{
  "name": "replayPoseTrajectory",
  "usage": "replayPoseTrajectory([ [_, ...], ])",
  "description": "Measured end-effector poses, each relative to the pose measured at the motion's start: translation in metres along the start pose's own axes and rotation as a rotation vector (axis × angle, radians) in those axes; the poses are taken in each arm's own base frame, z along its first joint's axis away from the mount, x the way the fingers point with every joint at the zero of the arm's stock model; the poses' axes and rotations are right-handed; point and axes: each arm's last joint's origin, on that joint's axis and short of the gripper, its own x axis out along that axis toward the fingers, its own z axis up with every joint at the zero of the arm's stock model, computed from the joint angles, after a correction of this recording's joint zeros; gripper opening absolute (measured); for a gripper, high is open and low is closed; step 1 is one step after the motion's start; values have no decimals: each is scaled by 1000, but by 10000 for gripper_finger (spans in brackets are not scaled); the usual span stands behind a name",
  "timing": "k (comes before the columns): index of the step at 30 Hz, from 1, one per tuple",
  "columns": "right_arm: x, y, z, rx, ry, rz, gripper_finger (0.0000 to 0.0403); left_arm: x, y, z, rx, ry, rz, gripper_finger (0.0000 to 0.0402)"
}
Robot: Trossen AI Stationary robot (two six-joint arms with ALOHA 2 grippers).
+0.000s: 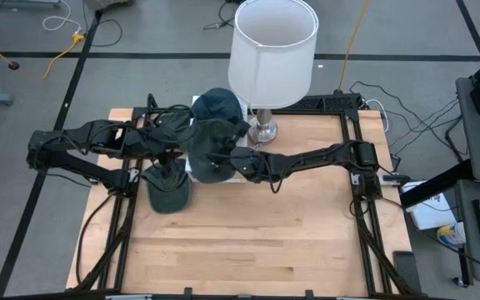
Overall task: Pick & Place hat
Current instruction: Put the bottom right gray cap on the shelf
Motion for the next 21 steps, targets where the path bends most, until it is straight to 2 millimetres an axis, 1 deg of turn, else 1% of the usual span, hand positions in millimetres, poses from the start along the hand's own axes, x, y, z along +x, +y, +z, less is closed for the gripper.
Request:
replayPoseTrajectory([
  [3,-6,9,2,78,-16,54,1,0,0,0,-26,-2,2,127],
  [5,-18,11,10,111,-35,108,1,0,0,0,-43,-2,2,126],
  [9,-53,2,39,170,-61,165,1,0,0,-3,-98,39,-16,128],
  [12,-84,-6,51,141,-16,232,1,3,0,-8,-180,98,-19,127],
  [14,-103,-14,56,131,17,271,1,9,0,-13,-230,138,0,124],
  [17,-132,-33,65,148,58,313,0,23,-3,-20,-276,161,17,121],
  [21,-166,-60,73,171,93,362,0,44,-6,-32,-268,205,44,120],
])
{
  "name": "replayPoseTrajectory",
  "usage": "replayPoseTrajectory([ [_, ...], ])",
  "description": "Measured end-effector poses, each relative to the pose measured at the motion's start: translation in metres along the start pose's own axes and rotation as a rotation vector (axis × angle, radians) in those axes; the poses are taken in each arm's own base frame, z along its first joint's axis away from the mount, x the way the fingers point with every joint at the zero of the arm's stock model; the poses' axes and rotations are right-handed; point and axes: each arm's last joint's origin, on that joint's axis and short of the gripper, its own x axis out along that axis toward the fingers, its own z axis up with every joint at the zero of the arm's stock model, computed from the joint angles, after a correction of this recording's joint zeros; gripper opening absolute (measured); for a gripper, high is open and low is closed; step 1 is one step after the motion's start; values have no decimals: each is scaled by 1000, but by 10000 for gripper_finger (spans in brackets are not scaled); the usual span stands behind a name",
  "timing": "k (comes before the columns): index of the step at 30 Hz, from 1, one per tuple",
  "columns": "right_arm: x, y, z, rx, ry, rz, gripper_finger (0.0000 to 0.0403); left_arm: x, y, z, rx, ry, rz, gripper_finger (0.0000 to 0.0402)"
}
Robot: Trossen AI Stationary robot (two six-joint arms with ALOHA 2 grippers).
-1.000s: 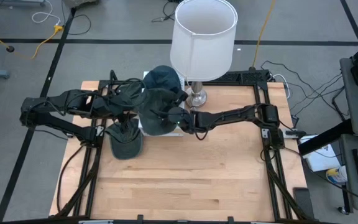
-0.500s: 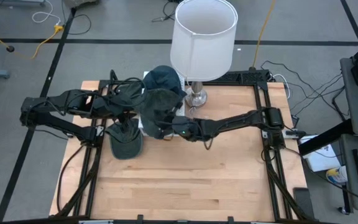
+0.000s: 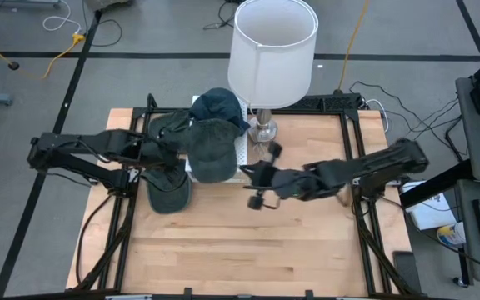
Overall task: Pick & Place hat
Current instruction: Put the bottom right gray cap on the shelf
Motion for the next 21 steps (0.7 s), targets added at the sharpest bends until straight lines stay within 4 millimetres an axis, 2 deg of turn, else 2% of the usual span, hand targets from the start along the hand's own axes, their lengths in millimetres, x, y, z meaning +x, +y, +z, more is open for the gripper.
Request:
replayPoseTrajectory([
  [5,-52,-21,18,61,-80,52,0,21,-6,-1,-2,-31,6,120],
  [9,-78,-37,23,73,-134,72,0,41,-14,2,15,-34,54,120],
  [14,-93,-51,22,127,-161,79,0,63,-21,18,32,-100,99,120],
  [17,-94,-51,19,123,-157,83,0,73,-21,30,-1,-136,83,120],
  [21,-93,-44,12,114,-138,102,0,76,-18,39,-27,-172,57,120],
])
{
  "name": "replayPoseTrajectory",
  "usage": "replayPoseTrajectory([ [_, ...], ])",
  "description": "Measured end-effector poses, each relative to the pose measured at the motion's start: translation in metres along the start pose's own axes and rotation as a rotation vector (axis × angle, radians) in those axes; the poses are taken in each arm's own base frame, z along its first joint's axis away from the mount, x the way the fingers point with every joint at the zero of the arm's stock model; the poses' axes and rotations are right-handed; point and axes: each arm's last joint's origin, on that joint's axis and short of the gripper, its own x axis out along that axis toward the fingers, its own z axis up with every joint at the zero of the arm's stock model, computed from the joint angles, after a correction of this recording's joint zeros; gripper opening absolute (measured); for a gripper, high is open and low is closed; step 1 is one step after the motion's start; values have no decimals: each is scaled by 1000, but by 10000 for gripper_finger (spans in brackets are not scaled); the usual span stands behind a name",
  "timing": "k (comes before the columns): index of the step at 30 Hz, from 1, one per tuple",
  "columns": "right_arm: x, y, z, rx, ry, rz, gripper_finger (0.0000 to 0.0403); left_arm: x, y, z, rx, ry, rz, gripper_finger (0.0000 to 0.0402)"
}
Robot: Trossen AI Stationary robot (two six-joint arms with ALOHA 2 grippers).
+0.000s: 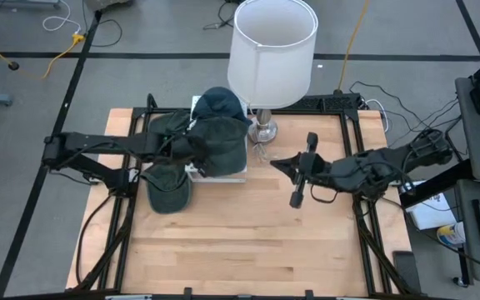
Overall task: Pick & Place hat
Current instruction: Put the bottom right gray cap on the shelf, then stack the bottom gray cap on the gray cap on the shelf
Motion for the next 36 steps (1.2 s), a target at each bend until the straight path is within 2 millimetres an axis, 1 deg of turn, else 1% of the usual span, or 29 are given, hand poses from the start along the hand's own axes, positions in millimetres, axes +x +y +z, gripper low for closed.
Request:
replayPoseTrajectory([
  [3,2,5,-9,-3,17,10,0,-4,4,5,20,-20,2,120],
  [7,6,12,-19,4,10,21,0,-7,9,6,47,-9,15,120],
  [9,7,14,-21,5,-4,25,0,-6,11,5,53,13,15,120],
  [14,9,16,-24,10,-13,26,0,-8,11,3,38,68,-46,120],
  [21,9,15,-23,-13,-30,22,7,-30,21,2,18,34,-85,120],
  [24,9,15,-23,-27,-31,24,23,-44,27,-1,28,34,-129,120],
  [27,9,15,-23,-25,-31,24,48,-56,30,-3,33,61,-223,120],
  [30,9,15,-23,-24,-31,24,80,-67,35,-9,20,118,-305,120],
  [36,9,15,-23,-4,-31,25,132,-79,43,-28,-52,306,-319,120],
])
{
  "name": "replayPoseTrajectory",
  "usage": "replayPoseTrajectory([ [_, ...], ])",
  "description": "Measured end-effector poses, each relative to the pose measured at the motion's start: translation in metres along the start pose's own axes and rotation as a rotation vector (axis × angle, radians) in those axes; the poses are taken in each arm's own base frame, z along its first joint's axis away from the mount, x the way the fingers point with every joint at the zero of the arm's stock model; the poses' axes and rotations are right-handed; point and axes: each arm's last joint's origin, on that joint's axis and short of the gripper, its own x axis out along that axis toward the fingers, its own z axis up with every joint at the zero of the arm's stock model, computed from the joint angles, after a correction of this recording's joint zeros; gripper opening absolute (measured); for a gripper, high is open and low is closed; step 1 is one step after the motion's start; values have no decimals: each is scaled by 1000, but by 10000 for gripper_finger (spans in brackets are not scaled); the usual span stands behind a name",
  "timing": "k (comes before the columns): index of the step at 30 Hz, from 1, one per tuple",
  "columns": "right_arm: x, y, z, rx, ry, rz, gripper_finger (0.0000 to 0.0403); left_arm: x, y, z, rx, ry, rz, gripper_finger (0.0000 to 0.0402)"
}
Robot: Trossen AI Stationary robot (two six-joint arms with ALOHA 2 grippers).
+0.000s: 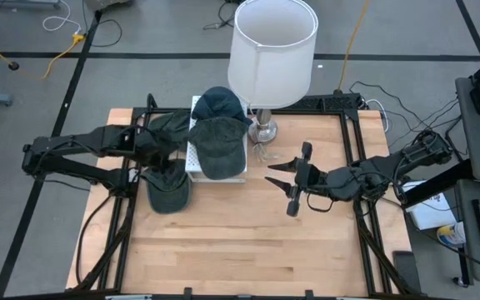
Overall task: Pick & Place hat
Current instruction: Stack the bottom gray cap on the gray cap on the shelf
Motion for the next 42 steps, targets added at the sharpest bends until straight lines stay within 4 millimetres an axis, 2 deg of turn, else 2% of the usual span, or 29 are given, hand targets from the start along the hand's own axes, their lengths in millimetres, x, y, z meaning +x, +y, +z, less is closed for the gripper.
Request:
replayPoseTrajectory([
  [7,0,0,0,41,0,0,152,-3,3,-20,-144,240,-3,120],
  [13,0,0,0,41,0,0,149,-6,8,-35,-373,366,135,120],
  [18,0,0,0,39,0,0,147,-11,15,-46,-559,405,315,120],
  [30,0,0,-1,-133,12,0,147,-13,10,-57,-764,274,413,121],
  [34,0,0,-2,-165,14,0,149,-13,5,-63,-821,237,434,145],
  [42,0,0,-5,-198,46,1,147,-6,-12,-79,-935,230,497,230],
])
